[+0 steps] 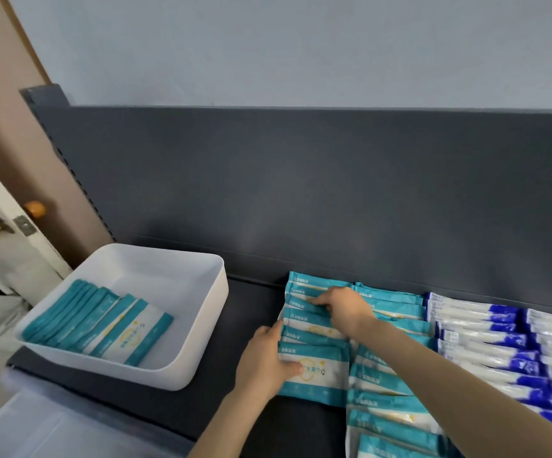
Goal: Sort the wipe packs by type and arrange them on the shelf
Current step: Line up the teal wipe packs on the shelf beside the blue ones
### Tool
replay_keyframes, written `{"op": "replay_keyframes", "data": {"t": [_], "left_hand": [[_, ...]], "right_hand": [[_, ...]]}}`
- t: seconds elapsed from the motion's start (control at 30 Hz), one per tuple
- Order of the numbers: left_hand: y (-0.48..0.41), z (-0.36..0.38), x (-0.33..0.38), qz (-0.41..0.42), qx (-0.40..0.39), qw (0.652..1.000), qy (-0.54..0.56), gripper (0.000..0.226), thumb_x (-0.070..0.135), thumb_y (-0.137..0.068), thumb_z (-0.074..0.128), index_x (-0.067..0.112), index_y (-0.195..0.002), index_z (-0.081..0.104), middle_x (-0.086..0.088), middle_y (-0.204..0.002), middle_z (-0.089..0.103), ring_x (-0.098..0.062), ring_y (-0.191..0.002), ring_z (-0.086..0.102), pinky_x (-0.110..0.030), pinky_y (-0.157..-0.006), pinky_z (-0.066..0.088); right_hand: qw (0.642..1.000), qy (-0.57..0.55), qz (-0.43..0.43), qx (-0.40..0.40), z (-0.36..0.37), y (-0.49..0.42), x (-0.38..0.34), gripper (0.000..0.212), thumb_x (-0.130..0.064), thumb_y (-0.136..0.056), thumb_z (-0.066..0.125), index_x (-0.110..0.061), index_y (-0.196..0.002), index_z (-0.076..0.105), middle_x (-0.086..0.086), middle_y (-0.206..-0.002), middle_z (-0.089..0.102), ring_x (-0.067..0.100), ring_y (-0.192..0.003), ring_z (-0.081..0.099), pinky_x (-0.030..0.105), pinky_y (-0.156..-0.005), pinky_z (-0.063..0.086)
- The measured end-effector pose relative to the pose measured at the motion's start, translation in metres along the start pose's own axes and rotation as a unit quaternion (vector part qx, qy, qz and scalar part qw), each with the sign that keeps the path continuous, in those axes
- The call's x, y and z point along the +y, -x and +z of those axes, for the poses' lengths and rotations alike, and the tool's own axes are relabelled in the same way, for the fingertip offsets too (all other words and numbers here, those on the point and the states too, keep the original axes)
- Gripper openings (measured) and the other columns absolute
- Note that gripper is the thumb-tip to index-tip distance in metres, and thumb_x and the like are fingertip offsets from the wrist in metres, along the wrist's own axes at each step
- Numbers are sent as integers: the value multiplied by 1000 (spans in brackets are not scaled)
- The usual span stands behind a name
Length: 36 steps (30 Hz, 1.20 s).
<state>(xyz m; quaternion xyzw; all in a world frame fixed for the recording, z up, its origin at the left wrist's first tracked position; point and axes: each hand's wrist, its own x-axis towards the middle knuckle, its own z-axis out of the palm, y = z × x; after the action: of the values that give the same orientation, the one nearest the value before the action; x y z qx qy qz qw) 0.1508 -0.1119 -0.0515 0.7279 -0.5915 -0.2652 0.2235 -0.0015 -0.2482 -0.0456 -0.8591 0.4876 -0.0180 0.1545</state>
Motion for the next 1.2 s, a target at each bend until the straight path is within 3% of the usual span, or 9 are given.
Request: {"op": "replay_keyframes", "data": {"t": [0.1,0.2,0.33,0.47,0.7,0.97,1.1,1.2], "left_hand": [[2,0,7,4,12,999,-42,70,34,-73,75,40,-134,42,11,-114,49,-9,-106,53,-30,-88,51],[4,0,10,3,37,992,-120,70,36,-77,73,36,-139,41,11,-134,37,-11,-125,37,-33,-96,47],[10,4,11,42,11,989,-144,51,33,-83,69,35,-132,54,14,-131,42,-7,-123,35,-25,-96,42],[14,6,13,52,8,987,-150,51,31,-84,69,35,-132,54,15,-133,41,-5,-124,34,-26,-99,41],[21,-9,15,61,53,988,-131,52,42,-84,66,36,-133,51,19,-129,45,-1,-122,39,-25,-94,45],[40,-102,-16,44,166,979,-113,31,42,-91,58,38,-122,59,21,-121,54,-1,-107,52,-18,-89,44],[53,-161,-64,-12,205,972,-111,29,38,-90,61,37,-119,60,19,-119,57,-2,-104,54,-18,-88,45],[60,-198,-109,-60,225,968,-94,29,30,-88,65,30,-117,65,11,-117,63,-7,-104,59,-26,-89,48]], "right_hand": [[1000,13,-17,-2,-2,-2,4,70,11,-83,41,-37,-133,52,-1,-130,54,22,-118,52,29,-97,44],[999,17,-37,-5,-5,-2,7,69,9,-84,41,-38,-135,49,-2,-131,53,22,-119,51,29,-94,44],[998,7,-62,-2,-2,3,15,68,6,-85,43,-39,-135,47,-1,-129,55,22,-115,53,31,-91,47],[997,-1,-77,-7,-2,7,20,68,6,-83,44,-37,-135,49,-1,-128,56,23,-115,54,32,-92,47],[996,-24,-79,46,-13,15,7,43,-5,-91,47,-26,-126,58,-3,-127,58,20,-115,54,30,-93,46],[978,-59,-187,66,-36,11,-94,36,-10,-89,53,-24,-121,63,-4,-111,63,16,-106,58,23,-88,41],[971,-46,-227,62,-36,-2,-157,38,-13,-91,50,-28,-124,60,-9,-117,61,12,-110,55,23,-91,41],[965,-38,-256,37,-25,-15,-196,37,-15,-93,49,-28,-127,57,-9,-124,59,11,-115,53,23,-95,41]]}}
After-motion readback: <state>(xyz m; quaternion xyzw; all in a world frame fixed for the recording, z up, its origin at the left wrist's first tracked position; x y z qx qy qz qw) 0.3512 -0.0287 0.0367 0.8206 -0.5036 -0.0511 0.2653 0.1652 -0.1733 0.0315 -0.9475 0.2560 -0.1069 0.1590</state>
